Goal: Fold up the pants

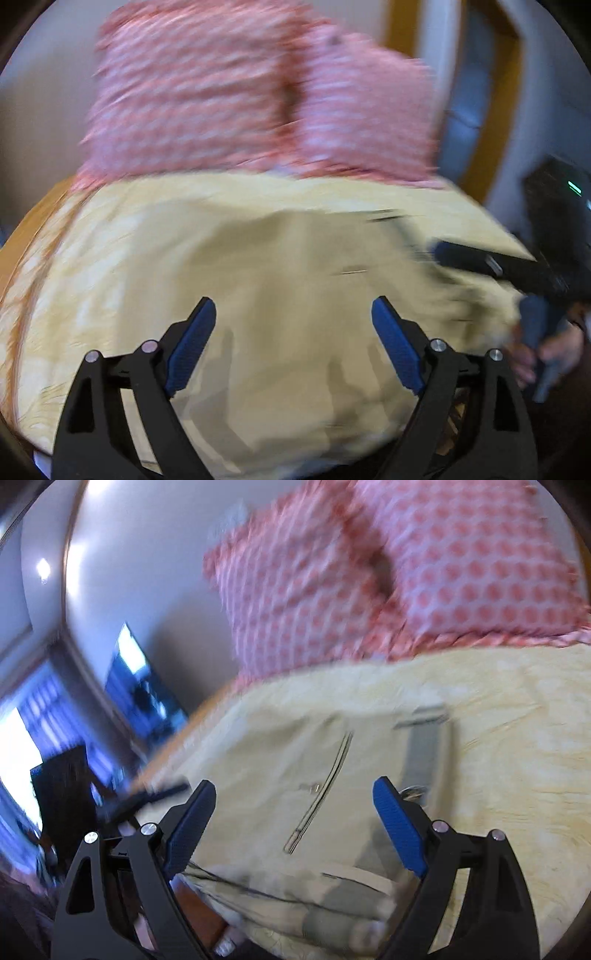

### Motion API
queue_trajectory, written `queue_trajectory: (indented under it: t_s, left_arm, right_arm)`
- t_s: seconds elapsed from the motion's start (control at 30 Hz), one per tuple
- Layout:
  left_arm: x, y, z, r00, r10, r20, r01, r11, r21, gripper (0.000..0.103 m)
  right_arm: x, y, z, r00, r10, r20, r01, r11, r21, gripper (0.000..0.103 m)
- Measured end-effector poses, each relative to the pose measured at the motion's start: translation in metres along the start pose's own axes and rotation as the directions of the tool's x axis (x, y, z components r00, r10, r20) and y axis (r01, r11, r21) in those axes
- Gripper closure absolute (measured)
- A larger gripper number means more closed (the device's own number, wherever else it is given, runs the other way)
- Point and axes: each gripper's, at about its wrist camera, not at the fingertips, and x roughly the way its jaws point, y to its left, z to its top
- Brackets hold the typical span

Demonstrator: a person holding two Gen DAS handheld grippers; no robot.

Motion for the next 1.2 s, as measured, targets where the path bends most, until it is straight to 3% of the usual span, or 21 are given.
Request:
queue_trajectory:
  t_s: [0.07, 0.13, 0.27, 0.33, 0.4, 0.47, 0.53, 0.6, 0.73, 1.0, 1.07, 1.13, 1.2]
  left_arm:
    - [0.018, 0.022, -0.003, 0.996, 0.036, -0.083, -0.041, 0.998, -0.05, 0.017]
    - [0.027, 0.033, -0.012, 0.989, 0.012, -0.145, -0.023, 0.997, -0.08, 0.019]
    - [0.017, 0.037, -0.012, 0.989, -0.031, -0.146, 0.025, 0.999, -0.039, 0.019]
    - [0.01, 0.05, -0.007, 0.987, -0.079, -0.138, 0.068, 0.994, -0.08, 0.019]
    - [0.004, 0.075, 0.005, 0.989, -0.094, -0.116, 0.078, 0.987, -0.138, 0.017]
    - [0.01, 0.101, 0.02, 0.987, -0.105, -0.123, 0.08, 0.978, -0.191, 0.017]
    - [0.023, 0.124, 0.032, 0.98, -0.131, -0.15, 0.092, 0.967, -0.239, 0.017]
    - [0.038, 0.141, 0.04, 0.969, -0.164, -0.187, 0.105, 0.951, -0.29, 0.019]
    - [0.052, 0.153, 0.046, 0.957, -0.208, -0.202, 0.138, 0.939, -0.316, 0.02]
    - [0.082, 0.152, 0.064, 0.92, -0.328, -0.216, 0.249, 0.912, -0.325, 0.022]
    - [0.089, 0.156, 0.068, 0.914, -0.347, -0.212, 0.262, 0.901, -0.345, 0.031]
    - [0.095, 0.164, 0.07, 0.907, -0.367, -0.206, 0.269, 0.883, -0.385, 0.052]
    - [0.095, 0.171, 0.07, 0.906, -0.375, -0.195, 0.271, 0.869, -0.413, 0.089]
  right_arm:
    - [0.025, 0.005, -0.004, 0.993, -0.067, -0.1, 0.064, 0.997, -0.039, 0.014]
    - [0.04, 0.004, -0.016, 0.972, -0.143, -0.189, 0.132, 0.989, -0.073, 0.015]
    - [0.029, 0.011, -0.025, 0.959, -0.182, -0.217, 0.157, 0.979, -0.129, 0.015]
    - [0.023, 0.01, -0.016, 0.959, -0.181, -0.22, 0.159, 0.981, -0.115, 0.015]
    - [0.013, -0.003, 0.001, 0.972, -0.162, -0.17, 0.153, 0.986, -0.066, 0.015]
    - [0.013, -0.025, 0.022, 0.973, -0.188, -0.136, 0.188, 0.982, -0.009, 0.015]
    - [0.023, -0.054, 0.038, 0.968, -0.199, -0.155, 0.211, 0.976, 0.061, 0.016]
    - [0.033, -0.07, 0.044, 0.962, -0.208, -0.178, 0.227, 0.969, 0.095, 0.026]
    - [0.051, -0.092, 0.045, 0.957, -0.194, -0.216, 0.227, 0.964, 0.14, 0.029]
    - [0.052, -0.105, 0.047, 0.976, -0.115, -0.183, 0.145, 0.976, 0.161, 0.047]
    - [0.052, -0.115, 0.048, 0.981, -0.083, -0.173, 0.119, 0.971, 0.21, 0.055]
    - [0.053, -0.122, 0.049, 0.982, -0.071, -0.172, 0.111, 0.965, 0.237, 0.063]
    - [0.05, -0.125, 0.048, 0.984, -0.041, -0.171, 0.084, 0.964, 0.251, 0.075]
